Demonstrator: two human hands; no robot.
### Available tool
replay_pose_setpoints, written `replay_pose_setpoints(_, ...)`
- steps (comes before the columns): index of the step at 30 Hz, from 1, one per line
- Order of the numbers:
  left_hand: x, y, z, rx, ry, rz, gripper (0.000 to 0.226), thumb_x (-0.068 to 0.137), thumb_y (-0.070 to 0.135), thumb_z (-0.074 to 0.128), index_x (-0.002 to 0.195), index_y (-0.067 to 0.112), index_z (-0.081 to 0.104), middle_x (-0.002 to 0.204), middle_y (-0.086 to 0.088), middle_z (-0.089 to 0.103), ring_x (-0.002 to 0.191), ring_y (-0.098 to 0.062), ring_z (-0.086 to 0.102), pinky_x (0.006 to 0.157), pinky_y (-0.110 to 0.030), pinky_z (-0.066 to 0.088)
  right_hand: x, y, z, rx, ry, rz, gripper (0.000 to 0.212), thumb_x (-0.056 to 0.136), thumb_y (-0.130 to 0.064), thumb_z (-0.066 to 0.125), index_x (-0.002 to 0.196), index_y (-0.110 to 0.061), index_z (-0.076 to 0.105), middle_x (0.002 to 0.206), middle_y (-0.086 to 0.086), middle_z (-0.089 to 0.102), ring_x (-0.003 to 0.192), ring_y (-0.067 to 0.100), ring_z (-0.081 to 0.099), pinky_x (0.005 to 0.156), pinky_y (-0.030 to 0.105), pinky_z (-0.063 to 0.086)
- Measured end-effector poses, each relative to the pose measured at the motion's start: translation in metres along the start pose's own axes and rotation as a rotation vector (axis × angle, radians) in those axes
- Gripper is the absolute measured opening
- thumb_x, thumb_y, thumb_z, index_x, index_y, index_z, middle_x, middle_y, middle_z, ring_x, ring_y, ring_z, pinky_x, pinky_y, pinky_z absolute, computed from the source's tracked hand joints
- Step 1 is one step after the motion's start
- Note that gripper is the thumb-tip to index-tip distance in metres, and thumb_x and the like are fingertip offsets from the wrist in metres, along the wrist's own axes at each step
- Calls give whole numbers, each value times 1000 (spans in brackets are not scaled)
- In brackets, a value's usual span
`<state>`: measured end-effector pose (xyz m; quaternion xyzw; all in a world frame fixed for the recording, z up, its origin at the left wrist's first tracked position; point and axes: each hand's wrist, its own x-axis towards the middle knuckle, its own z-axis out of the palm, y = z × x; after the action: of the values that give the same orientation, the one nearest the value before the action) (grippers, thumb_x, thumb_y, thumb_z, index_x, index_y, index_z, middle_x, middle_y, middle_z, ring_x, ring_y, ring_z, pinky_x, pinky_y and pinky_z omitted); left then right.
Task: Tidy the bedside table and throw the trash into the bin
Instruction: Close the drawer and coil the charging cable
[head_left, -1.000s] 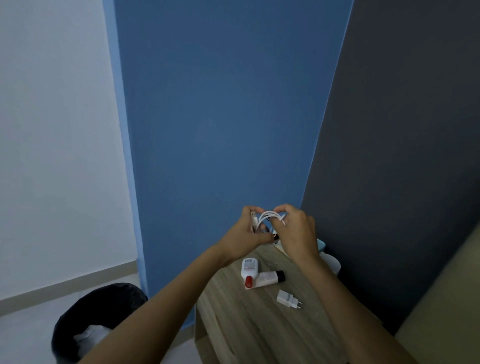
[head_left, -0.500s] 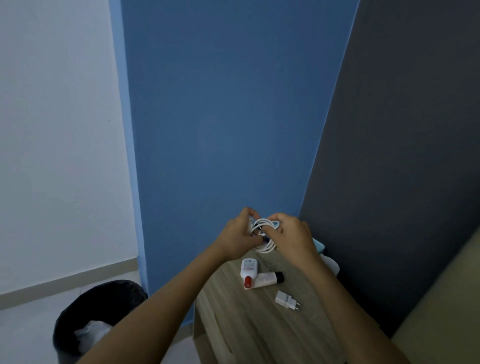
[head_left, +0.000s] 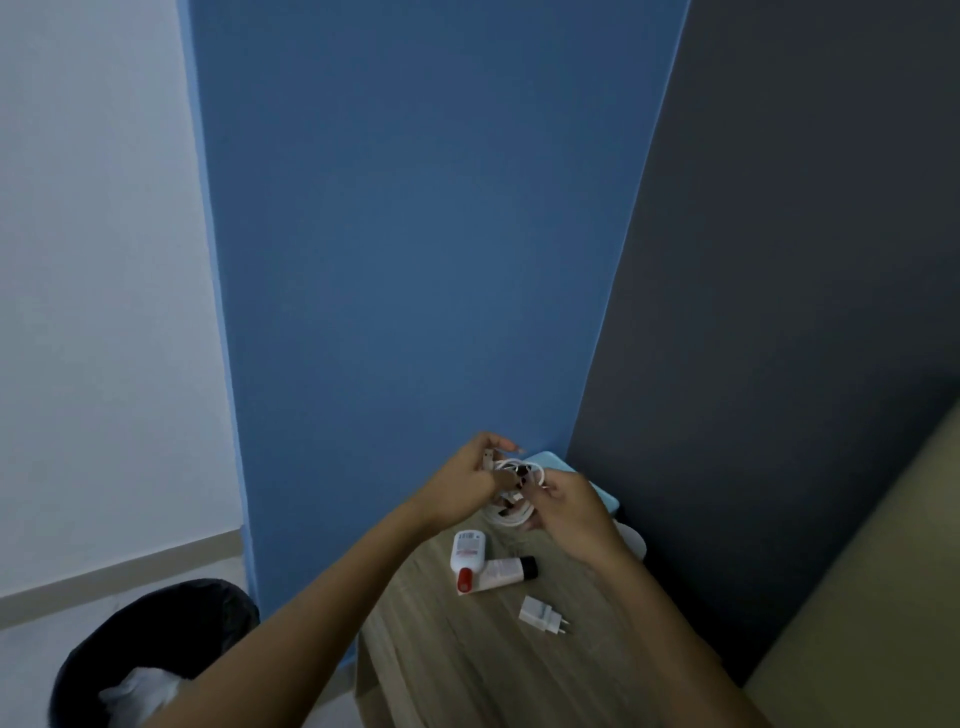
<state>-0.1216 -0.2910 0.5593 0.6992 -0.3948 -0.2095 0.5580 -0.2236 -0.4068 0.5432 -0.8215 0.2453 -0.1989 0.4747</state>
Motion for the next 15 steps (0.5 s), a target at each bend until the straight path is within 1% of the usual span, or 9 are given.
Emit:
replay_pose_setpoints(1,3,-1,1,53,-4,6,23,93,12,54,115,8,57,98,-4,62,83,-12,58,75,-22,48,0,1,-2,37,-17,39,22,94,-16,54,82,-12,71,81,11,74,80,28,72,80,50,57)
replay_pose_setpoints(3,10,-4,-1,175,-10,18,20,96,13,49,109,4,61,91,-5,61,76,-11,55,66,-15,44,1,3,-6,129,-48,112,18,92,-16,57,86,-15,74,85,6,76,85,24,72,86,44,57)
replay_pose_setpoints(5,16,-4,-3,278,-21,25,19,96,11,47,107,4,61,84,-3,59,69,-10,53,62,-16,42,-3,-1,-7,235,-89,170,16,91,-14,59,91,-16,74,88,3,77,86,17,71,82,34,56)
replay_pose_setpoints(6,18,-2,-5,316,-17,31,19,96,11,47,106,5,61,84,-3,60,69,-10,53,62,-18,42,-4,-3,-6,274,-100,200,16,91,-13,58,93,-17,73,88,1,76,85,13,70,80,30,54)
replay_pose_setpoints(7,20,-1,-6,339,-10,39,18,95,10,47,104,6,61,85,-3,60,70,-11,53,62,-19,41,-5,-5,-5,305,-103,229,16,92,-13,58,95,-18,72,89,0,76,84,11,68,81,29,53)
replay_pose_setpoints(10,19,2,-6,375,10,77,15,94,7,46,98,8,60,89,-5,59,72,-11,53,62,-18,41,-7,-9,-4,353,-120,287,18,93,-13,56,102,-18,71,96,2,75,91,13,67,92,38,49)
replay_pose_setpoints(11,17,2,-6,386,23,97,16,94,7,46,99,7,61,93,-5,57,76,-13,53,64,-19,41,-6,-10,-3,371,-129,309,18,93,-12,56,103,-18,70,97,2,75,95,15,66,95,41,48)
replay_pose_setpoints(13,14,0,-5,395,51,127,17,94,8,46,101,5,62,99,-4,52,86,-15,53,74,-21,40,-7,-12,-3,431,-151,371,19,93,-8,54,103,-15,69,95,2,74,99,18,64,98,47,45)
replay_pose_setpoints(15,9,-2,-2,401,79,152,18,94,7,46,102,4,62,100,-3,49,90,-16,54,80,-22,41,-7,-16,-2,497,-173,439,20,93,-3,51,102,-13,66,95,4,72,96,20,64,97,54,42)
